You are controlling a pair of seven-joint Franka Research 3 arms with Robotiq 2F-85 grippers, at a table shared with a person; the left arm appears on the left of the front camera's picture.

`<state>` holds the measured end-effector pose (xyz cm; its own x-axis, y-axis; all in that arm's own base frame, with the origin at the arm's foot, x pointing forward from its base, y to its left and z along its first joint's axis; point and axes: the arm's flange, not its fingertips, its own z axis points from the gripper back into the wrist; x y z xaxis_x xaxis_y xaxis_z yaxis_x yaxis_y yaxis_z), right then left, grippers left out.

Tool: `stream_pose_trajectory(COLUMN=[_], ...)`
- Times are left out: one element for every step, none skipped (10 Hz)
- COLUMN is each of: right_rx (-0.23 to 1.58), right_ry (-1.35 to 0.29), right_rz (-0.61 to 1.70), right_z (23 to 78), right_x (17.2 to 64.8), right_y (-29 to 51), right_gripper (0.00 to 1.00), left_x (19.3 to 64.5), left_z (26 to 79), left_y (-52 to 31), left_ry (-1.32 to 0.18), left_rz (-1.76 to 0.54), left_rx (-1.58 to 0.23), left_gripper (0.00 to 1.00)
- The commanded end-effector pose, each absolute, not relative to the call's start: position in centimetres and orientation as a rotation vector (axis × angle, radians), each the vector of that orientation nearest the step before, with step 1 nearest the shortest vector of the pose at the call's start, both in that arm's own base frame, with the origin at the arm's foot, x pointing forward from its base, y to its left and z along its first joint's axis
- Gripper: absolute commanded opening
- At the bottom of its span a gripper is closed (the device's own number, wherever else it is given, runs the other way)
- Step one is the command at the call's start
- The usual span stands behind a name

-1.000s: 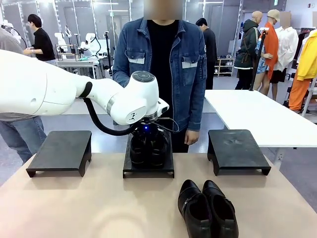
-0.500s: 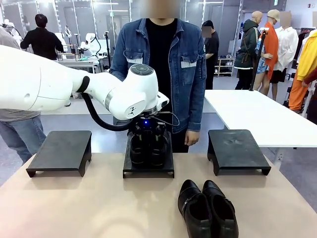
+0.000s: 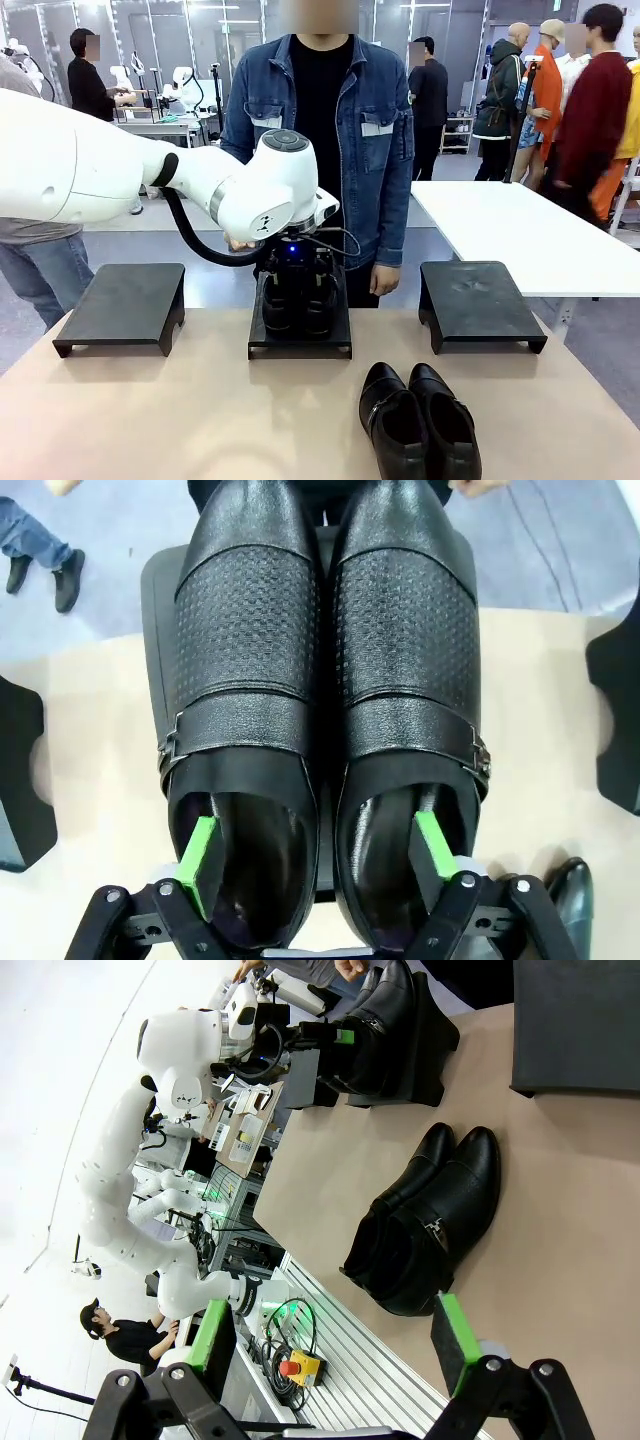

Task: Place the shoes on the stand as instructed by the person.
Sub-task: Pick up one pair of Shoes and place it on the Shoes Stand indicated by the person, then pick up another pair of Shoes and place it on the Shoes Stand indicated by the person.

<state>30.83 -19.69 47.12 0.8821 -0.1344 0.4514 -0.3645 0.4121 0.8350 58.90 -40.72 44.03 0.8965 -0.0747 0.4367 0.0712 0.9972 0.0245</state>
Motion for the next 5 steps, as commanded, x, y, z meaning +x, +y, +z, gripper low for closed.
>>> stream_pose_trajectory(right_rx=[1.154, 1.154, 1.154, 1.154, 1.154], right_ry=[-0.507, -0.507, -0.507, -0.507, -0.507], right_rz=[0.161, 0.161, 0.161, 0.161, 0.161], right_z=[47.22, 47.22, 47.22, 47.22, 47.22], right_x=[30.73, 30.73, 30.73, 30.73, 30.73], right_y=[-19.74, -19.74, -19.74, -19.74, -19.74], right_gripper=[1.0, 1.0, 1.0, 1.0, 1.0], left_x=[59.12, 59.12, 59.12, 59.12, 59.12], left_z=[44.16, 44.16, 44.16, 44.16, 44.16], left_y=[-40.85, -40.85, -40.85, -40.85, -40.85], left_ry=[-0.462, -0.462, -0.462, -0.462, -0.462], left_rz=[-0.078, -0.078, -0.078, -0.078, -0.078], left_rx=[-0.001, -0.001, -0.001, -0.001, -0.001], left_gripper=[0.93, 0.93, 0.93, 0.93, 0.93])
